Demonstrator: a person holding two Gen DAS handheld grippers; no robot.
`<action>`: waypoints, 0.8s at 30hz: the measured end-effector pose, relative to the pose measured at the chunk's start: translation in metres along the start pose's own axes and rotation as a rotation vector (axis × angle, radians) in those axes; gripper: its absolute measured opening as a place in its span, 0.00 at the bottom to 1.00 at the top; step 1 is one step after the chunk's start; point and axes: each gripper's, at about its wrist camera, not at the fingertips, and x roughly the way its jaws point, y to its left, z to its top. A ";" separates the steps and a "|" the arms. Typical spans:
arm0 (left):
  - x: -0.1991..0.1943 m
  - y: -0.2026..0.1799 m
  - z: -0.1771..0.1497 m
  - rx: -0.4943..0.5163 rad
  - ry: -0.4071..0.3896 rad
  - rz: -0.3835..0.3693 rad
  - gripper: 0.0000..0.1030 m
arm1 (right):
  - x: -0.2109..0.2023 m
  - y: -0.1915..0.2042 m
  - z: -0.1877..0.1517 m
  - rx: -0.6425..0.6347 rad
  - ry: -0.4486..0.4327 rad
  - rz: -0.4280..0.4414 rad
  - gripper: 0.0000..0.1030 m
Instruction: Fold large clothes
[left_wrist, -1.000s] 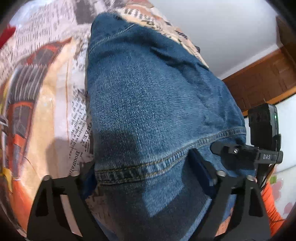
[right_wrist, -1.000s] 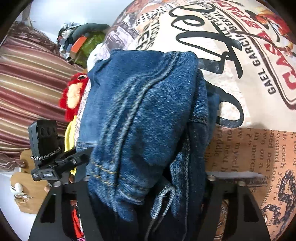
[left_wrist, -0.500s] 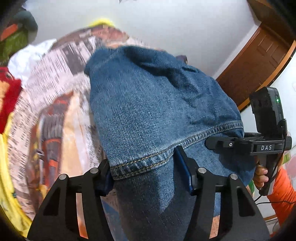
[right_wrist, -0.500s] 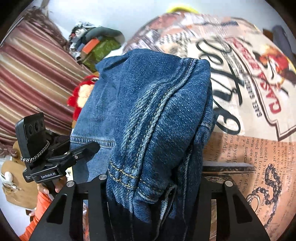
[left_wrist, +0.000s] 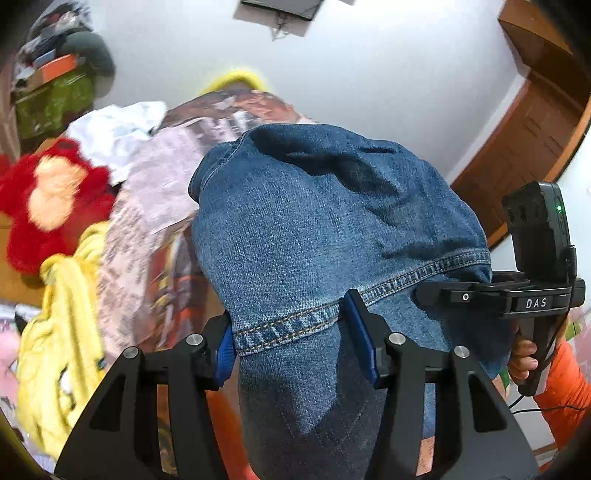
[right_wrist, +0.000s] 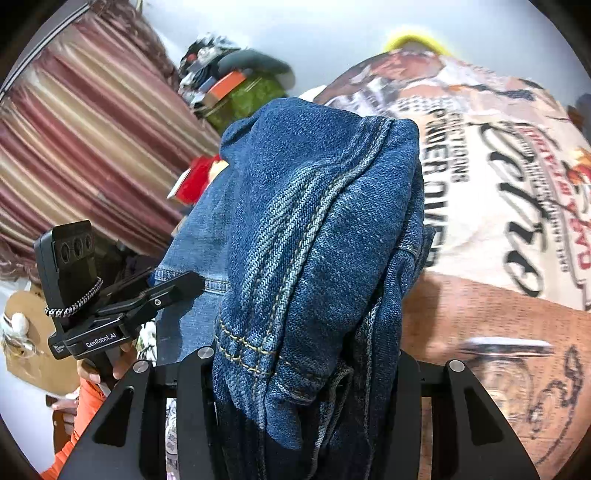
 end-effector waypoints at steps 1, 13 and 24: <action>-0.005 0.012 -0.004 -0.011 0.003 0.006 0.52 | 0.008 0.005 -0.001 -0.004 0.013 0.007 0.43; 0.029 0.101 -0.043 -0.131 0.109 0.089 0.51 | 0.131 0.026 -0.003 0.009 0.201 0.013 0.43; 0.059 0.112 -0.067 -0.111 0.117 0.132 0.62 | 0.178 -0.008 -0.008 0.037 0.271 -0.024 0.52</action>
